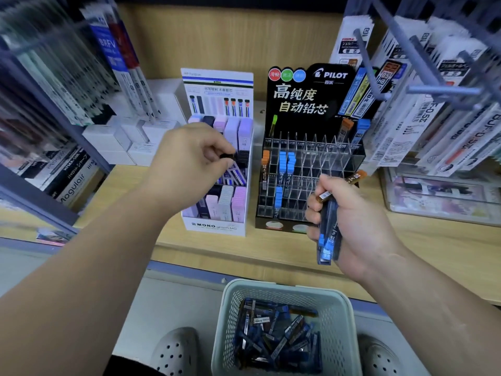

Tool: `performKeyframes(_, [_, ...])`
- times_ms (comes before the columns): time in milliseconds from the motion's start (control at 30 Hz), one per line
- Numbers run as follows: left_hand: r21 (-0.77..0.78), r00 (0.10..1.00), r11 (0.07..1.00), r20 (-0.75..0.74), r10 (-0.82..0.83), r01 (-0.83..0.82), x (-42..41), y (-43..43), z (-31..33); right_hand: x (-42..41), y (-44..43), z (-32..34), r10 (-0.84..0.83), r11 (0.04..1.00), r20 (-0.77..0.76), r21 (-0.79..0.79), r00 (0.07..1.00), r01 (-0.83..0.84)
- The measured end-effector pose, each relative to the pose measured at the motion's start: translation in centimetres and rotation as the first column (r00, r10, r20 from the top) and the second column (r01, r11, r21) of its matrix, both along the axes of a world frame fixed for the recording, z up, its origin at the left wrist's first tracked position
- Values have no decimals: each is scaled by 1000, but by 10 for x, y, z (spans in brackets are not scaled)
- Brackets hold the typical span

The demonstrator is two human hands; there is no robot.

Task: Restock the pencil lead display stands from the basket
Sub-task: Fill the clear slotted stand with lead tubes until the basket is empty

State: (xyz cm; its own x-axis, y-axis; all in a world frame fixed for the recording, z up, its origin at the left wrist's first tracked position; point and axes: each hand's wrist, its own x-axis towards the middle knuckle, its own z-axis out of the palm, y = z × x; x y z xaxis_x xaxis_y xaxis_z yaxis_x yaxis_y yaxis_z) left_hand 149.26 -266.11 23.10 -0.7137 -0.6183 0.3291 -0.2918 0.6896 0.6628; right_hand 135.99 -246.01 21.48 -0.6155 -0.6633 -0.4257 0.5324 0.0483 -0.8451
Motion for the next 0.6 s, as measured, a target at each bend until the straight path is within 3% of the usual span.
performKeyframes(200, [-199,994,975,62,-87,98,-12,1,-11,-4,2,-2,92,994,1,52,996,-92])
performKeyframes(467, [-323,986,945,166,-1,55,-22,1,-21,-6,11,2,363,930,-24,81,932,-360])
performKeyframes(533, [-289,993,957,117,26,9,-25,9,-14,-6,12,3,386,920,-38,95,922,-381])
performKeyframes(600, [-53,1000,999,7,9,-9,-31,28,1,-6,13,4,406,911,-55,104,912,-399])
